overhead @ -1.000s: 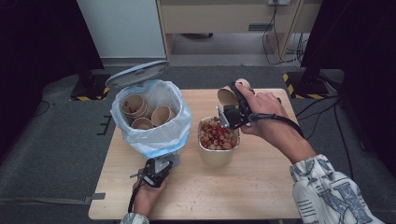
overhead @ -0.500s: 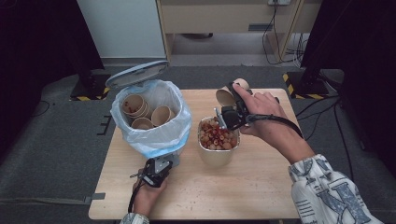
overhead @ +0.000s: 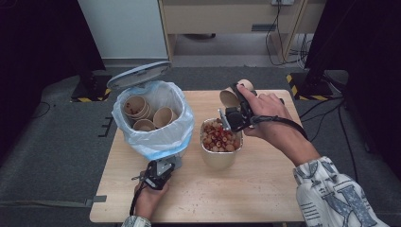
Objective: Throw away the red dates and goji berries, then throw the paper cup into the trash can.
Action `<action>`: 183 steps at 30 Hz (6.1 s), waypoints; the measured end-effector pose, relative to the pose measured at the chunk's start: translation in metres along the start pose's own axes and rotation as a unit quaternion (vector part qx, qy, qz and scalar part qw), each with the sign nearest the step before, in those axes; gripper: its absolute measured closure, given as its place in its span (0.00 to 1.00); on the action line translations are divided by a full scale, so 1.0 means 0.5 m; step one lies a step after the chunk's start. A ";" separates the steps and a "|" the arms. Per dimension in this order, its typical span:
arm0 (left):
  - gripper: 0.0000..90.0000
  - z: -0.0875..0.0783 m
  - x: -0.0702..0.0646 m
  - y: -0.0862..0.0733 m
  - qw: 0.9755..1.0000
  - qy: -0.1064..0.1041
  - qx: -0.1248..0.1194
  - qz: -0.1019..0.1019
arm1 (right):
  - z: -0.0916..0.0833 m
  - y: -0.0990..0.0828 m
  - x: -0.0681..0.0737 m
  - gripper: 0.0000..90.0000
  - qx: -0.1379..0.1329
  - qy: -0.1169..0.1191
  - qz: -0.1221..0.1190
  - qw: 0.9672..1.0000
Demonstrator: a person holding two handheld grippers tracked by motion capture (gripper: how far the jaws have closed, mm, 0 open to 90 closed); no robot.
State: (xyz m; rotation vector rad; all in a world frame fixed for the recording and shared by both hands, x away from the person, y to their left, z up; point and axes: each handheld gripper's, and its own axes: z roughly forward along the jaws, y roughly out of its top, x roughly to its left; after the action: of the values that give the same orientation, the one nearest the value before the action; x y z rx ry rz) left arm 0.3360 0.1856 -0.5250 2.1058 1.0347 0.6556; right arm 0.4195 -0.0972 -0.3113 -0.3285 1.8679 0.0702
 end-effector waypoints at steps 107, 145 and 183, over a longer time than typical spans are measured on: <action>1.00 0.000 0.002 -0.001 1.000 -0.005 0.000 -0.005 | 0.061 -0.116 0.062 0.30 -0.066 0.122 0.314 0.939; 1.00 -0.001 0.003 -0.001 1.000 -0.007 0.001 -0.004 | 0.044 -0.243 0.129 0.29 -0.042 0.145 0.426 0.892; 1.00 -0.001 0.003 -0.001 1.000 -0.007 0.001 -0.004 | 0.052 -0.319 0.173 0.30 -0.065 0.186 0.541 0.818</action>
State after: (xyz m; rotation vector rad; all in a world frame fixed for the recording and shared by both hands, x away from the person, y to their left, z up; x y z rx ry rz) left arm 0.3365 0.1872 -0.5249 2.1045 1.0357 0.6367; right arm 0.4605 -0.2612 -0.3825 0.7263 2.2180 0.9681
